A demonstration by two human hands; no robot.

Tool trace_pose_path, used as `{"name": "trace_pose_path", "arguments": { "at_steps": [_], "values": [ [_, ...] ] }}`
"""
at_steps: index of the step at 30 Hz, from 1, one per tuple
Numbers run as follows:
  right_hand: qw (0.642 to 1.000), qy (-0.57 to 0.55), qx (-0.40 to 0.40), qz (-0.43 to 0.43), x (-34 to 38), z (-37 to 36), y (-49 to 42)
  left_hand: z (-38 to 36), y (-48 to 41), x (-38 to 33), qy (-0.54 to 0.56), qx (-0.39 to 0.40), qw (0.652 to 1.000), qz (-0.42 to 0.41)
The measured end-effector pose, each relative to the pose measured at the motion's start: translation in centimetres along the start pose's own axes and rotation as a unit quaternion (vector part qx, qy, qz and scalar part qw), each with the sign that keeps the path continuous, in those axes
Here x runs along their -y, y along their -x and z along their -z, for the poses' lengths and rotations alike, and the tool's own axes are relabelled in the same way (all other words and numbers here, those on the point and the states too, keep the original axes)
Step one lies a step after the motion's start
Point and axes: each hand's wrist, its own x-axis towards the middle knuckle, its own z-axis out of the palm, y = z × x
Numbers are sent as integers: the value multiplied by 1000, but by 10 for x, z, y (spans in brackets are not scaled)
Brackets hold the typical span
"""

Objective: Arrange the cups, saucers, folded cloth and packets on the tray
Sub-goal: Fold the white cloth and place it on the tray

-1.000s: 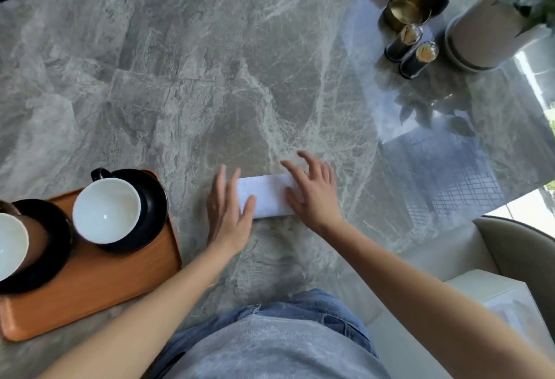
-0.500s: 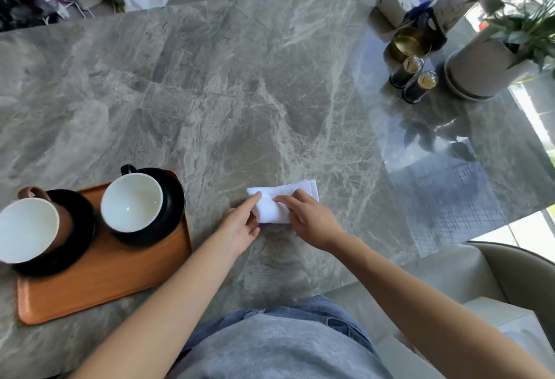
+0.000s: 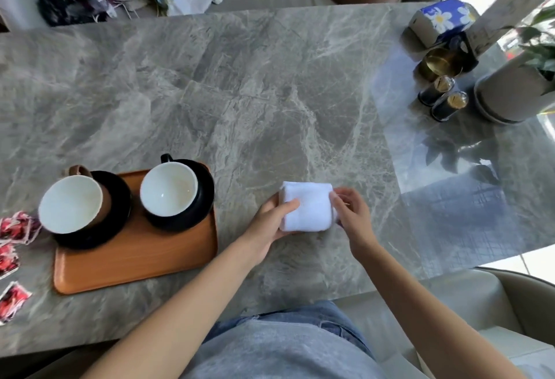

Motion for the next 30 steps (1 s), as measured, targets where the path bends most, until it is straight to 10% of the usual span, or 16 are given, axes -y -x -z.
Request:
{"name": "trace_pose_path", "arguments": {
  "at_steps": [7,16,25,30],
  "values": [
    [947,-54,220,-228,15,-45,30,91,38,3,54,-12,998,12],
    [928,-71,305,-204,-1,-151,77,221,67,25,100,-44,994,11],
    [985,144,92,3,-14,-226,95,270,57,31,-187,-157,969,-24],
    [964,257,32,56,-25,-240,97,288,54,33,-423,-162,886,-103]
  ]
}}
